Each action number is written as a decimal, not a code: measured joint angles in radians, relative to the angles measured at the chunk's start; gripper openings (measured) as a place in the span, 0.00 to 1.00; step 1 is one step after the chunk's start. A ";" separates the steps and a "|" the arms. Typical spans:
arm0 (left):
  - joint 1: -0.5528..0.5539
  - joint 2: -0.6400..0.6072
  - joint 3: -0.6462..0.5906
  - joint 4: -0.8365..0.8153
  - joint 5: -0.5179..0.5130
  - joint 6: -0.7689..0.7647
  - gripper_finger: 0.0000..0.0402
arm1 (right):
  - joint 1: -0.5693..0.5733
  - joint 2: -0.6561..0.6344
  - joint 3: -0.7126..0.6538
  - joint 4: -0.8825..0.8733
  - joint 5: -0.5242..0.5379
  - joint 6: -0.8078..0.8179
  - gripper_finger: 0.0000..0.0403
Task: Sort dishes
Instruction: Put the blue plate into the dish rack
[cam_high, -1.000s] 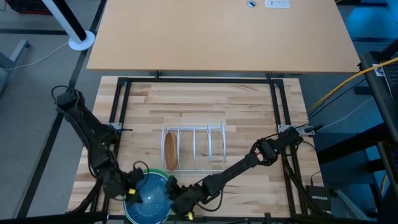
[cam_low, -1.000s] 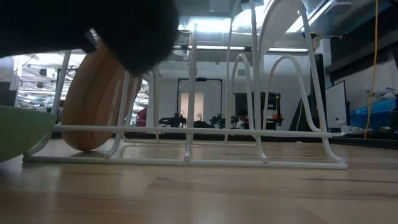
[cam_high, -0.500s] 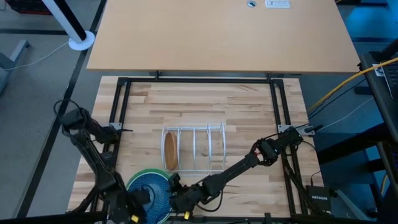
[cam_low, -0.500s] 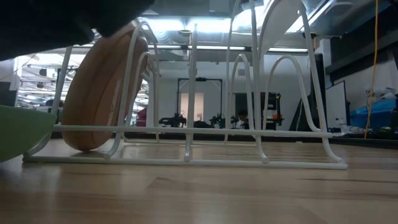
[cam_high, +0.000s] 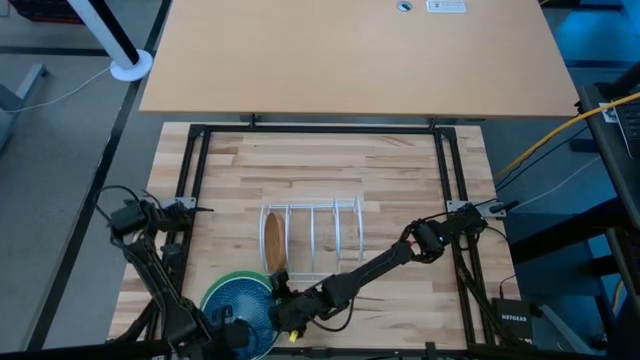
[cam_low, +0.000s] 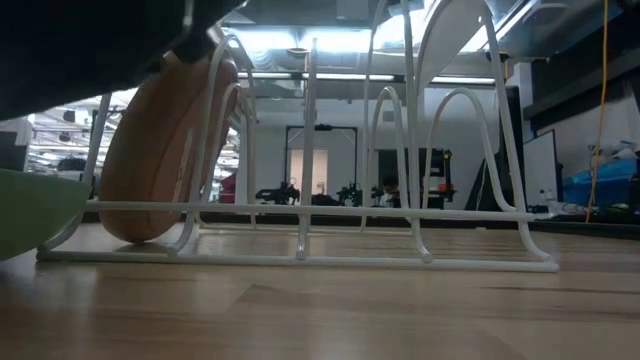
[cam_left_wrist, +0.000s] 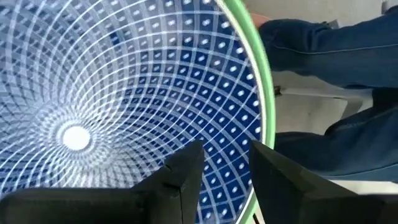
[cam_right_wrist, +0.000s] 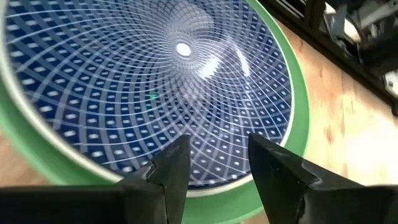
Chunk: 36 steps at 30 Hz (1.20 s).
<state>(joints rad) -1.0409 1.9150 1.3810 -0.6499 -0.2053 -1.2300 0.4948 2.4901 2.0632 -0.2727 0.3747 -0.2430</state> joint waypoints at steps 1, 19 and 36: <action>0.000 0.012 0.012 -0.003 -0.002 0.007 0.31 | -0.003 0.000 0.000 -0.001 0.000 0.007 0.41; -0.006 0.050 0.100 -0.045 -0.042 0.026 0.29 | -0.032 0.000 0.000 -0.017 -0.017 0.067 0.41; 0.000 0.050 0.100 0.014 -0.046 -0.030 0.18 | -0.030 0.000 0.000 -0.013 -0.018 0.067 0.41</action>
<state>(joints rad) -1.0406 1.9648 1.4811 -0.6363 -0.2512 -1.2602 0.4652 2.4901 2.0628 -0.2859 0.3565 -0.1764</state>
